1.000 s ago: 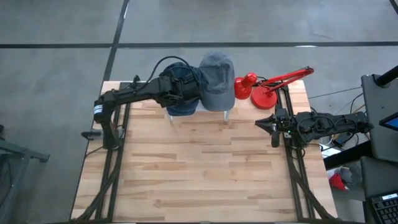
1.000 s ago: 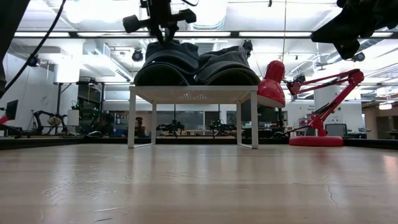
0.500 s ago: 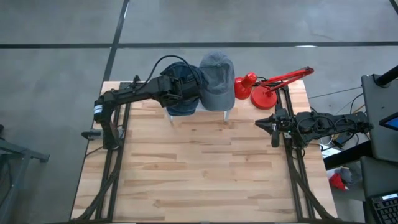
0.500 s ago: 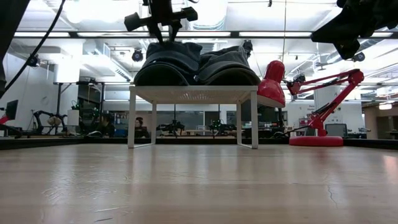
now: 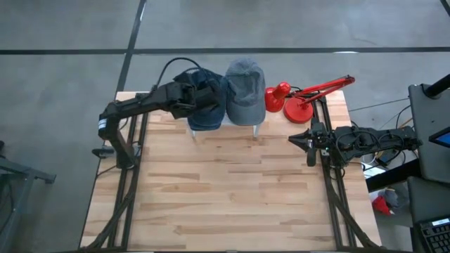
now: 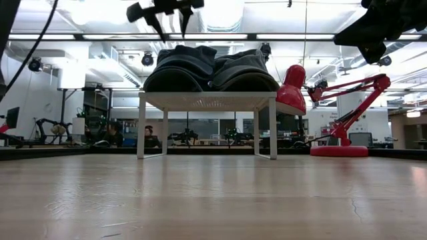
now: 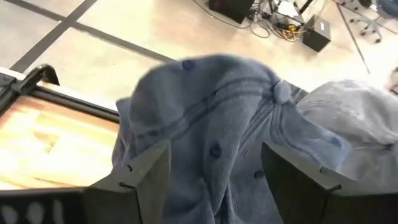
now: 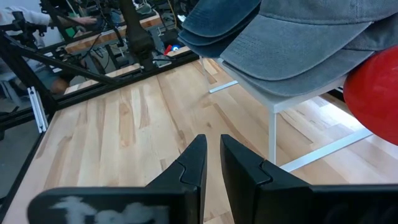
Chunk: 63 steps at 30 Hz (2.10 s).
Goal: Pick & Place hat
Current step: Return to Home Position
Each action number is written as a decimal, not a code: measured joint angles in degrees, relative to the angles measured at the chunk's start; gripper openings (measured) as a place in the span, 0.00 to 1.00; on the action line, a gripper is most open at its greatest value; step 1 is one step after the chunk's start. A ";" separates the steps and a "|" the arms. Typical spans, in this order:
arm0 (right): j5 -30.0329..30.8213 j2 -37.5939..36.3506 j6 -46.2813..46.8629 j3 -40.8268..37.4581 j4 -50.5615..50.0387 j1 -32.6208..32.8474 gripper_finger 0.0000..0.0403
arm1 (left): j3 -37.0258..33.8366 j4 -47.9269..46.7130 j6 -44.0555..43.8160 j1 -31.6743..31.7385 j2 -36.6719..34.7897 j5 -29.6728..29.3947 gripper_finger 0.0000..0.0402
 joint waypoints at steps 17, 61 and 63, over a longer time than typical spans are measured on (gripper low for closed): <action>0.02 0.00 -0.19 0.00 -0.02 0.00 0.11 | -0.55 -2.51 29.42 -4.84 -9.99 2.77 0.62; 0.04 -0.02 0.05 0.02 4.51 0.00 0.11 | -86.77 76.70 59.34 -21.71 -61.82 14.27 0.62; 0.04 -0.02 0.06 0.02 4.40 0.00 0.11 | -89.09 76.75 58.92 -21.70 -64.30 14.21 0.62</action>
